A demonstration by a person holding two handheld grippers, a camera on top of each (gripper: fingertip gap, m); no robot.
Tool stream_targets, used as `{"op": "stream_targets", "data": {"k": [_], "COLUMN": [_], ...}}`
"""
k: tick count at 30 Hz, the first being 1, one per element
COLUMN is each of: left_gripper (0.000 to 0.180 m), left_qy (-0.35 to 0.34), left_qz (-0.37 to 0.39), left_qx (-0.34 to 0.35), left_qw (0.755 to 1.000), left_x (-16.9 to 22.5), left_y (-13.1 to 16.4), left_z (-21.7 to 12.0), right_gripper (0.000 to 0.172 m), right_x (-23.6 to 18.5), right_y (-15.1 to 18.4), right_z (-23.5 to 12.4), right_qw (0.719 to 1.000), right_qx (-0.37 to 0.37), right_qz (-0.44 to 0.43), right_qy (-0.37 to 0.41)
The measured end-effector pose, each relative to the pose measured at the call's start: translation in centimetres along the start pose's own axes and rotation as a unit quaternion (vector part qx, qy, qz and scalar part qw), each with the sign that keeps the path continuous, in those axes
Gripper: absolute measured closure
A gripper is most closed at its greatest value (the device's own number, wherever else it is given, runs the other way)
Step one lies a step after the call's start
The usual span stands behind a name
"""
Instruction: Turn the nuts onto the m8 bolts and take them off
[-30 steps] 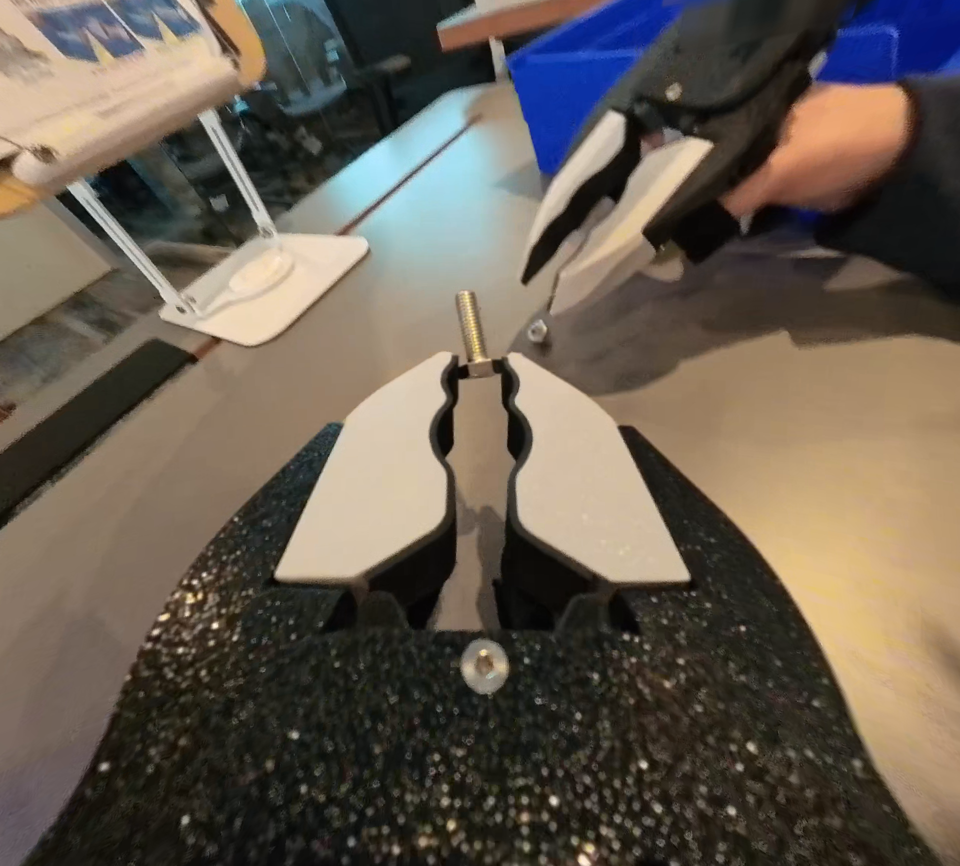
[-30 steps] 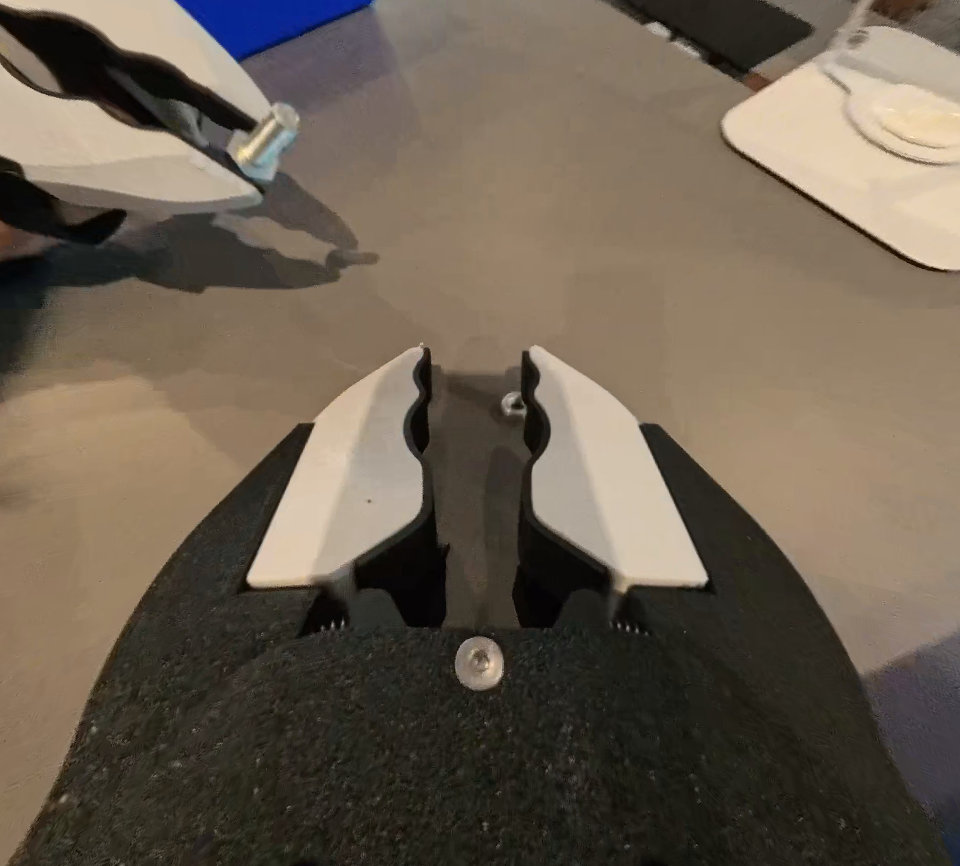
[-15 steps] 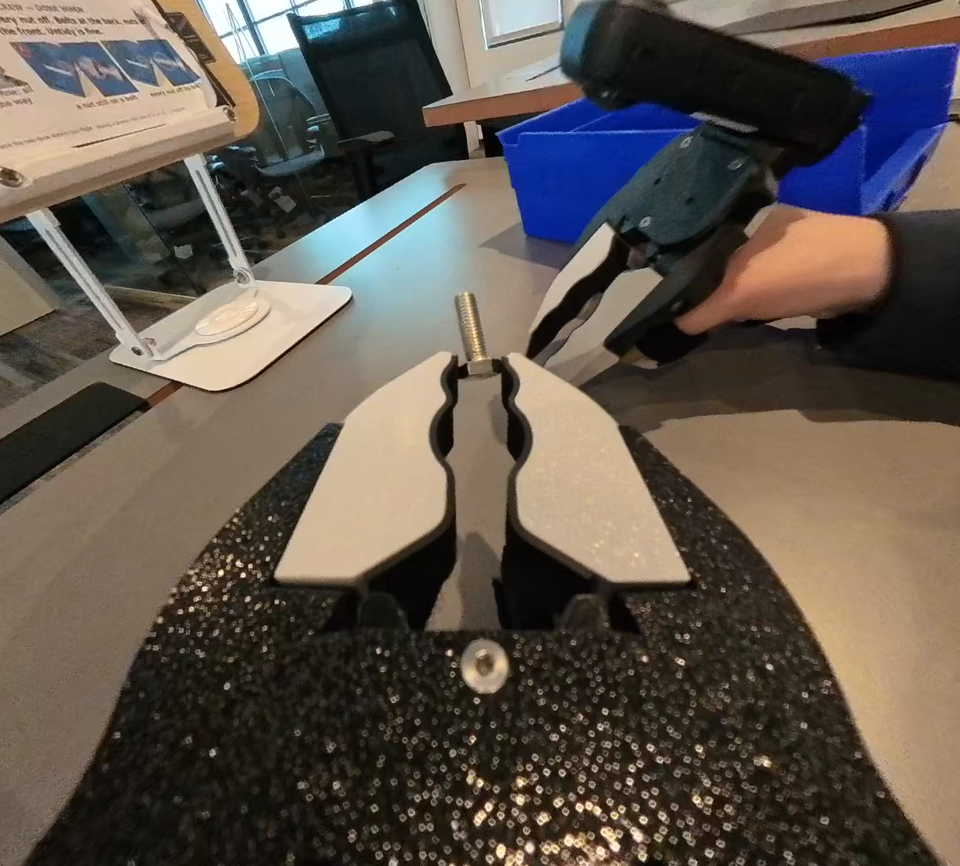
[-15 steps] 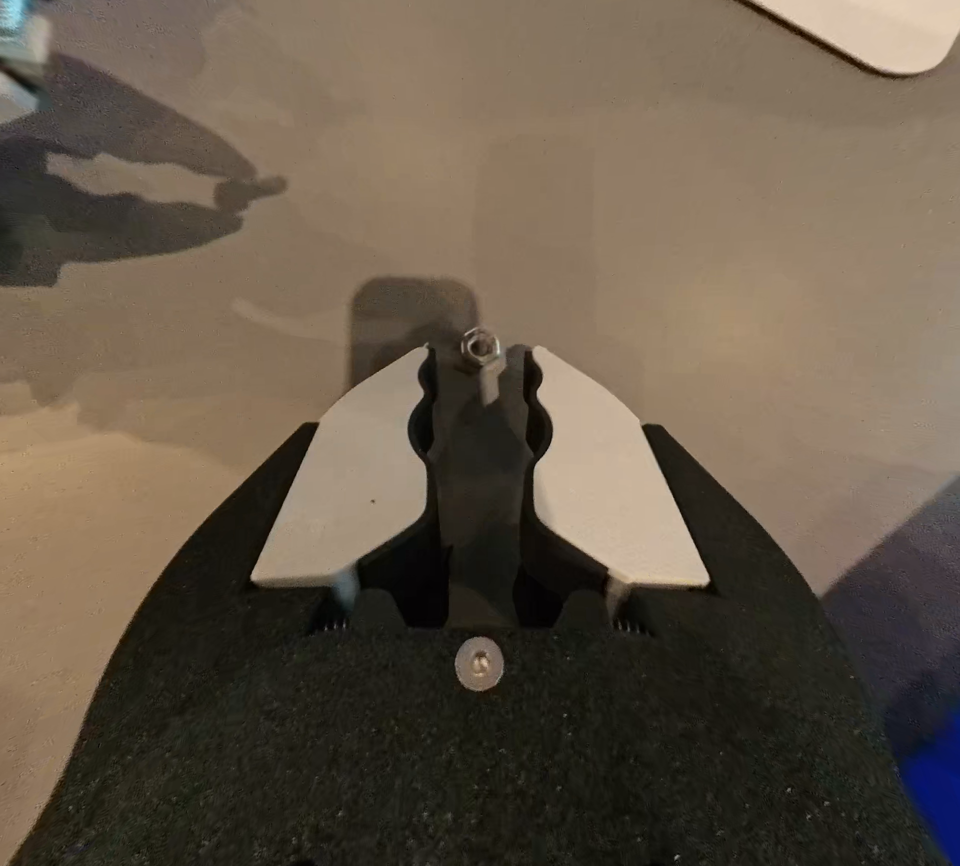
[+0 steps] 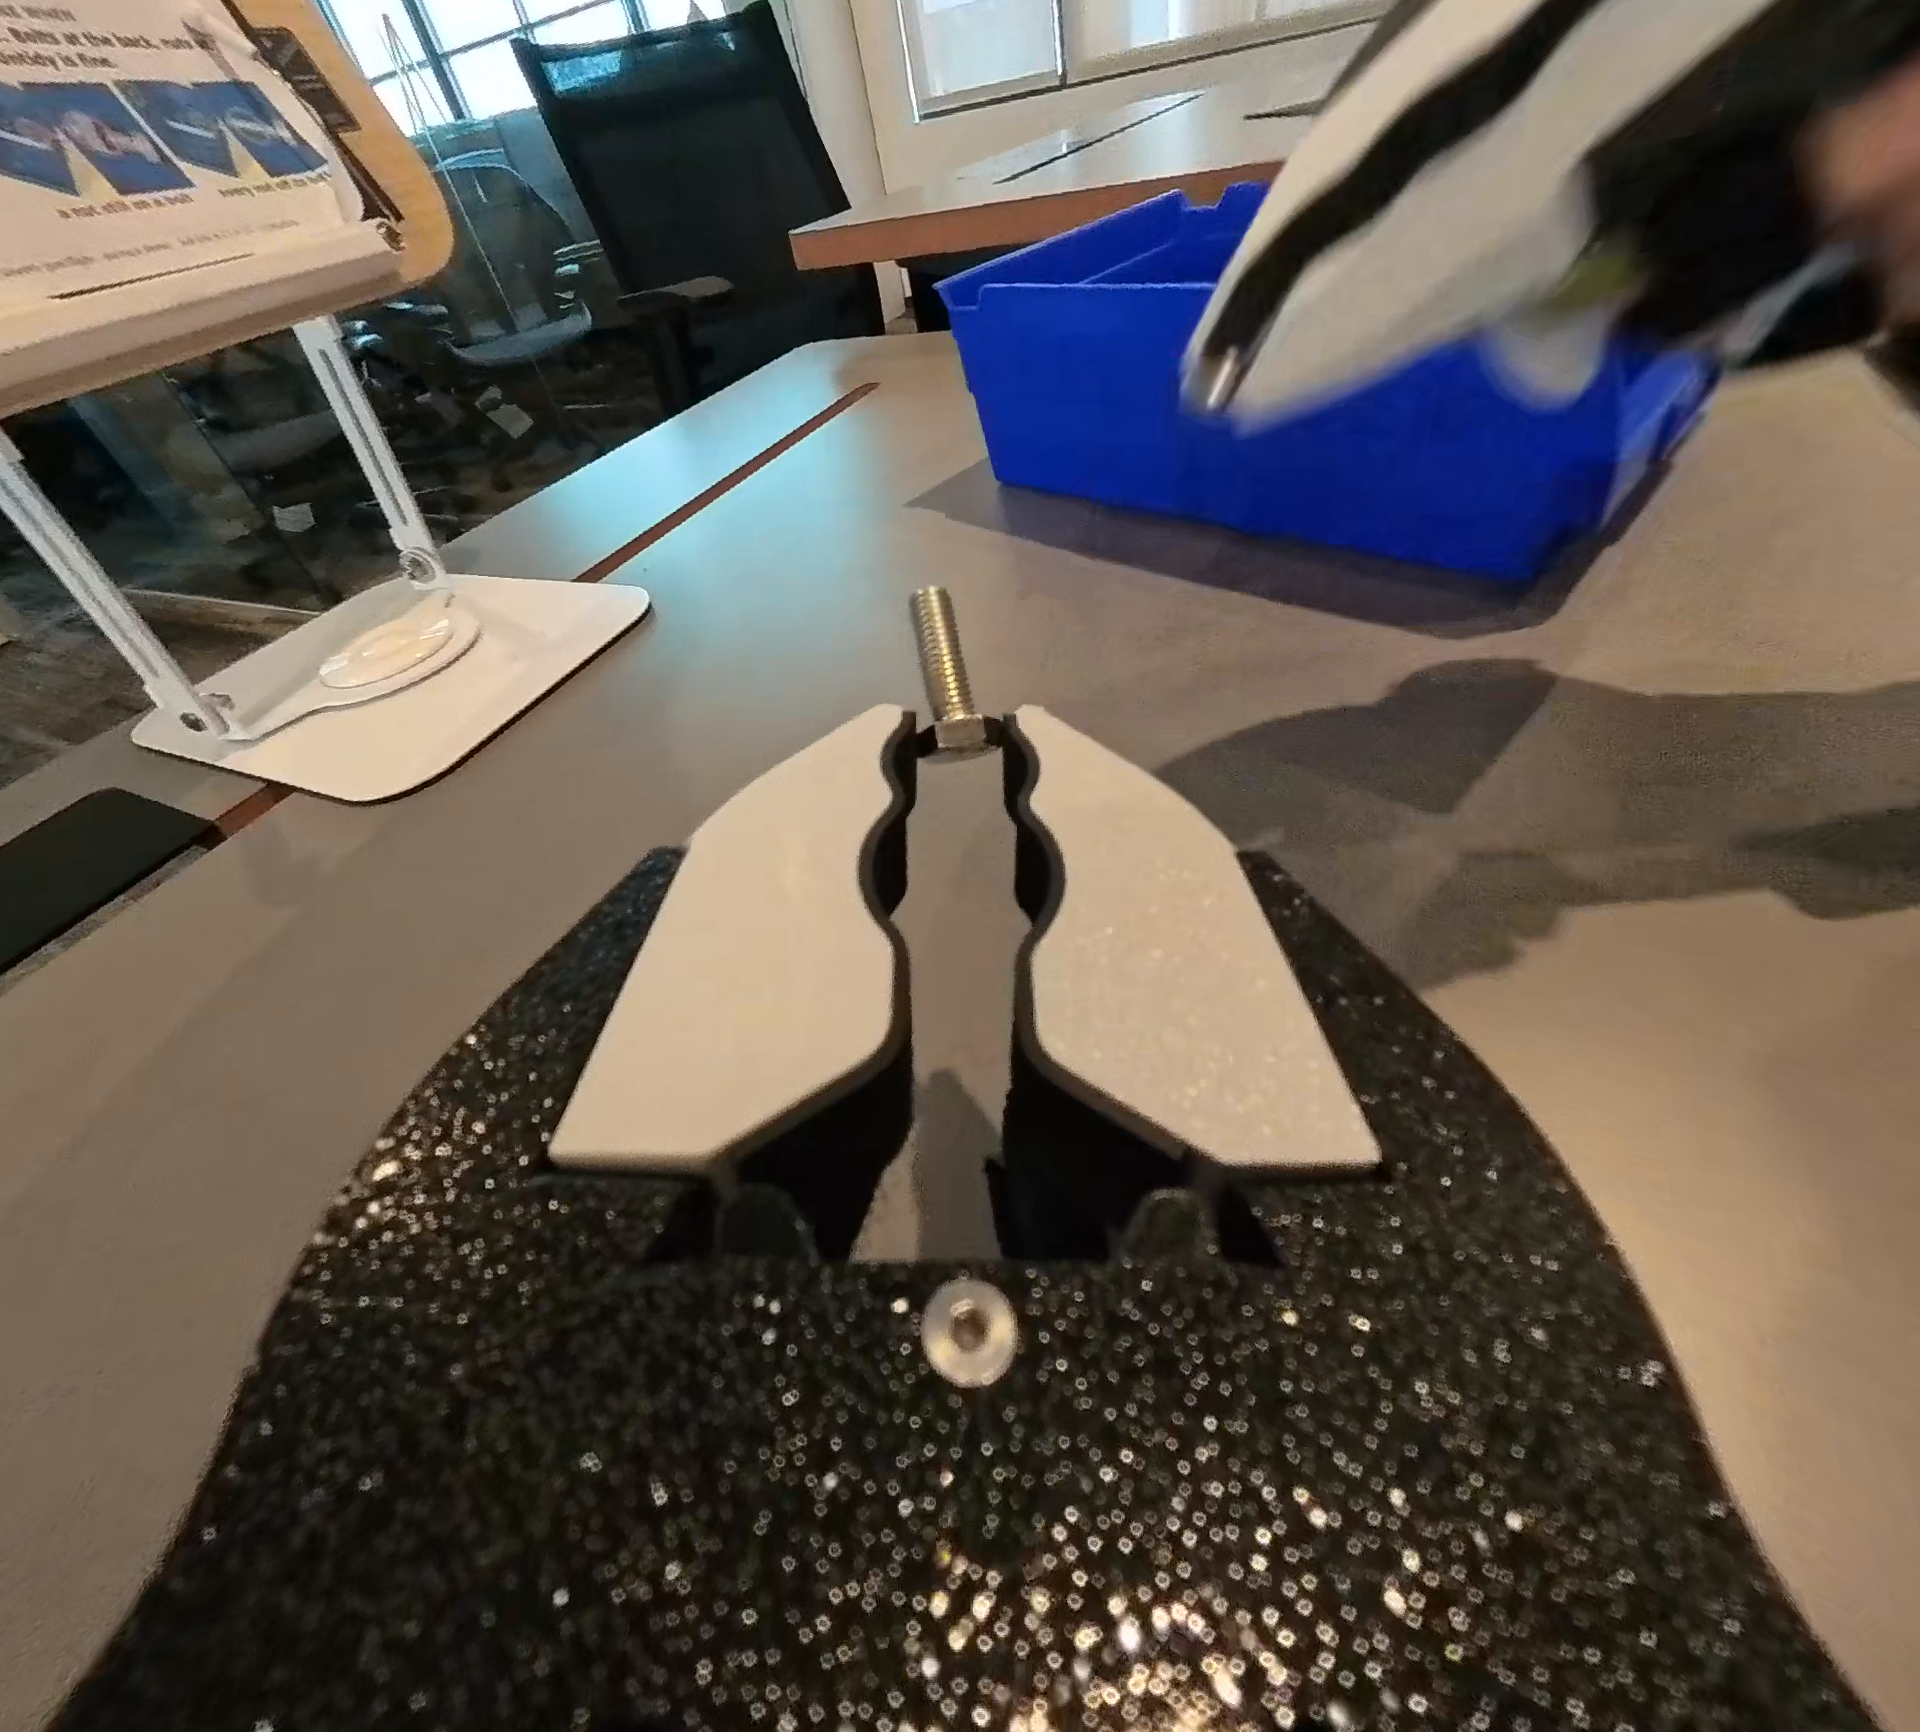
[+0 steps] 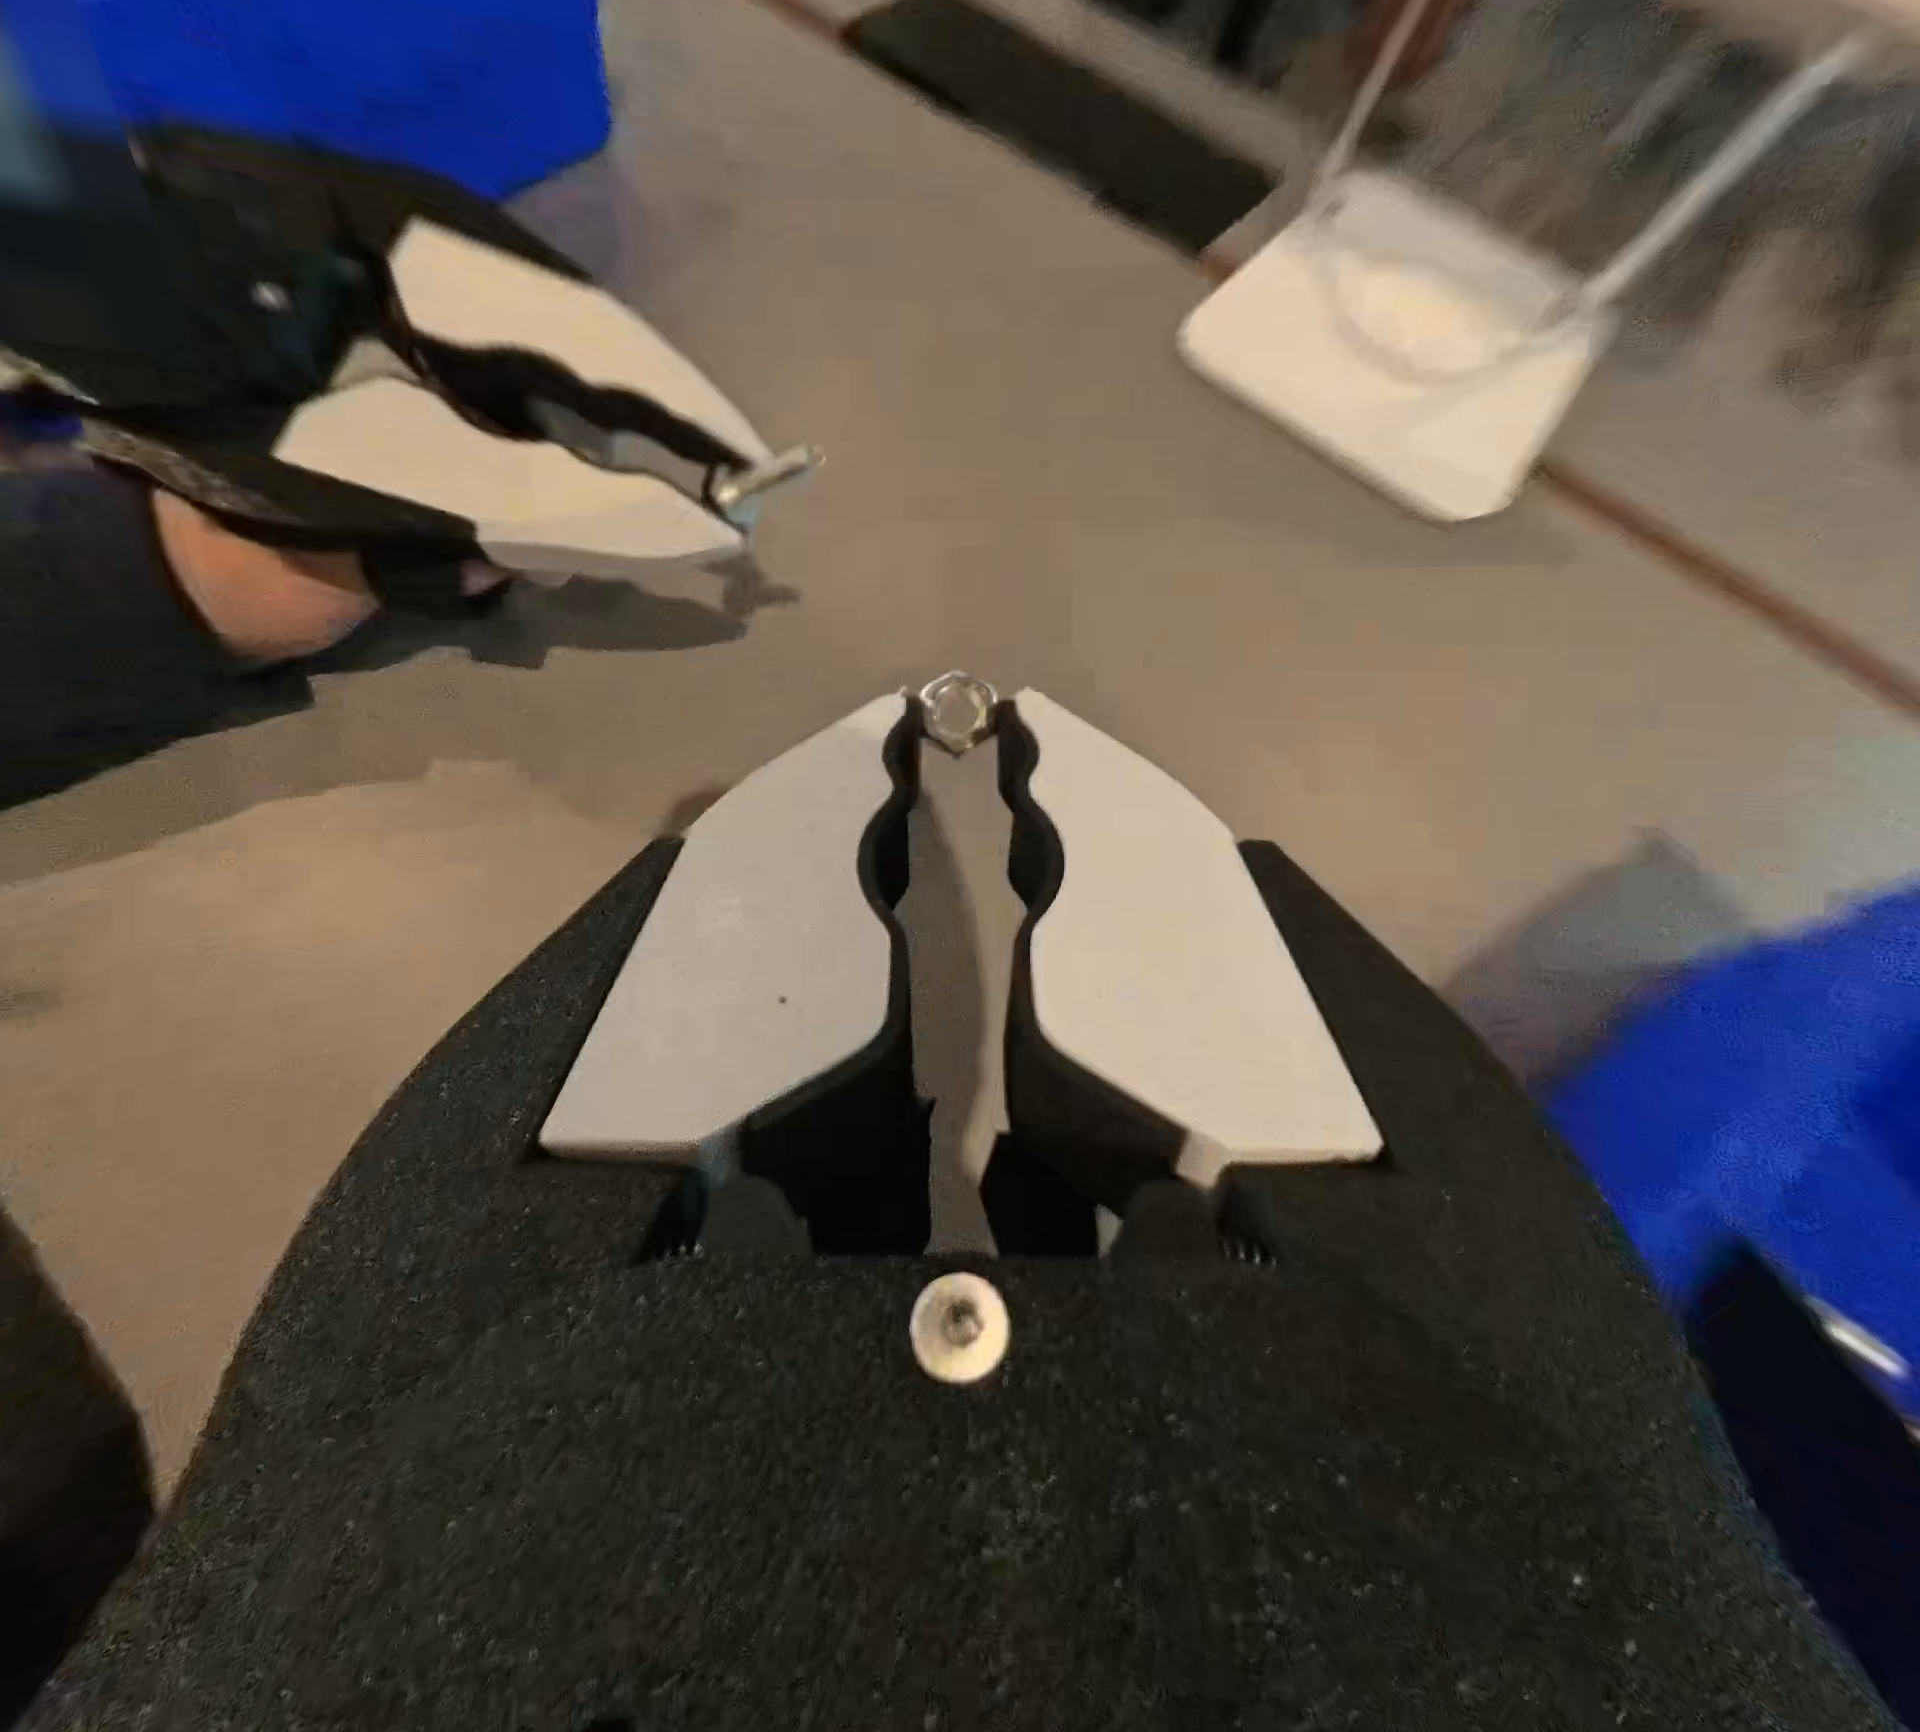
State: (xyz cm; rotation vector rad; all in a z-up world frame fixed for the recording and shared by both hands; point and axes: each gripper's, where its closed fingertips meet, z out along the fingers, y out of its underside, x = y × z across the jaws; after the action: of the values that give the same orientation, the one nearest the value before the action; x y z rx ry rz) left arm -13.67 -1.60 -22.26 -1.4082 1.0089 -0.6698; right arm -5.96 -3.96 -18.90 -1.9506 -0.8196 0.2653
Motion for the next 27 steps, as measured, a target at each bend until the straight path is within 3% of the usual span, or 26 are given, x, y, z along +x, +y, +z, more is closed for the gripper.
{"op": "stream_targets", "data": {"k": [3, 6, 11, 18, 21, 23, 25, 27], "left_gripper": [0.165, 0.165, 0.165, 0.165, 0.165, 0.165, 0.165, 0.165], "left_qy": [0.015, 0.027, 0.046, 0.061, 0.064, 0.067, 0.073, 0.082], "left_qz": [-0.004, -0.001, 0.007, 0.015, 0.012, 0.012, 0.02, 0.029], "left_qx": [0.007, 0.011, 0.012, 0.008, 0.008, 0.011, 0.017, 0.026], "left_qw": [1.0, 1.0, 0.999, 0.998, 0.998, 0.998, 0.997, 0.996], "left_x": [0.5, 1.1, 2.0, 2.7, 2.9, 3.0, 3.4, 3.8], "left_y": [-0.2, -0.4, -0.5, -0.5, -0.6, -0.7, -0.9, -1.2], "left_z": [0.1, 0.2, 0.4, 0.4, 0.5, 0.4, 0.4, 0.3], "right_gripper": [0.158, 0.158, 0.158, 0.157, 0.143, 0.141, 0.148, 0.157], "right_x": [5.7, 11.2, 15.1, 17.0, 17.2, 16.5, 13.2, 6.9], "right_y": [-0.1, 6.2, 18.4, 22.0, 21.6, 18.3, 11.8, 4.8], "right_z": [-7.7, -11.5, -11.1, -10.5, -11.1, -11.8, -10.8, -8.5], "right_qw": [0.991, 0.983, 0.945, 0.917, 0.911, 0.922, 0.963, 0.994], "right_qx": [0.01, -0.104, -0.321, -0.395, -0.403, -0.367, -0.24, -0.085], "right_qz": [-0.006, 0.015, 0.021, -0.004, 0.001, -0.009, -0.031, -0.059], "right_qy": [0.131, 0.153, 0.059, 0.06, 0.083, 0.124, 0.119, 0.027]}}
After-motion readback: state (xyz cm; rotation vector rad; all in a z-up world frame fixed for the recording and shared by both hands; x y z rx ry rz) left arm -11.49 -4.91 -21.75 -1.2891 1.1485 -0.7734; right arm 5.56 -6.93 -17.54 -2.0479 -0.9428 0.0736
